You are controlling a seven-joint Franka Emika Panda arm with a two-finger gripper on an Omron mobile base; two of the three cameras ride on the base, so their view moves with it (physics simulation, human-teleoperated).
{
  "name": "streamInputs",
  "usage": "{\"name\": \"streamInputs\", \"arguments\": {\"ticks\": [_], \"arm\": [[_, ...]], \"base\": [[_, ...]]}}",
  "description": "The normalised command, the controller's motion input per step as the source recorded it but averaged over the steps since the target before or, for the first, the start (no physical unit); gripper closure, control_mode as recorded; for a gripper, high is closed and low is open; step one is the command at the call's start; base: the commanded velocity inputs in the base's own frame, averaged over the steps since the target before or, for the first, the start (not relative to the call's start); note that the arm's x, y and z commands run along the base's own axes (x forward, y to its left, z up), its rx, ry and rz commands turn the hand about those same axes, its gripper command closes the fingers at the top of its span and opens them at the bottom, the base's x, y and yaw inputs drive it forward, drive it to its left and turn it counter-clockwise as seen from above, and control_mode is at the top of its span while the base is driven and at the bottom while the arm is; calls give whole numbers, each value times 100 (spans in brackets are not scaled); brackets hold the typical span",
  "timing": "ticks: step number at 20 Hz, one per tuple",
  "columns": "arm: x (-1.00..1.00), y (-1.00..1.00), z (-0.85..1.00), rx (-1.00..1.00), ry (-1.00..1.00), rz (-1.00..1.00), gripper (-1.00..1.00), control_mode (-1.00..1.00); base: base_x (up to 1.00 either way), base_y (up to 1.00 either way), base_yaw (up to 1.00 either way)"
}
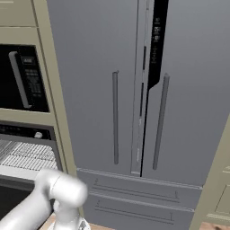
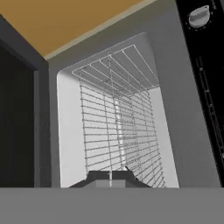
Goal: Take the fish from the oven and place it on the plate on the counter.
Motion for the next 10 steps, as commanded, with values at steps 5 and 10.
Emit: {"name": "streamInputs", "arguments": {"ticks": [5,10], "arm": [[52,33,0,-22,9,-28,100,-100],[37,22,0,-17,4,-32,100,-100]], "base": [[0,0,0],[0,0,0]]}}
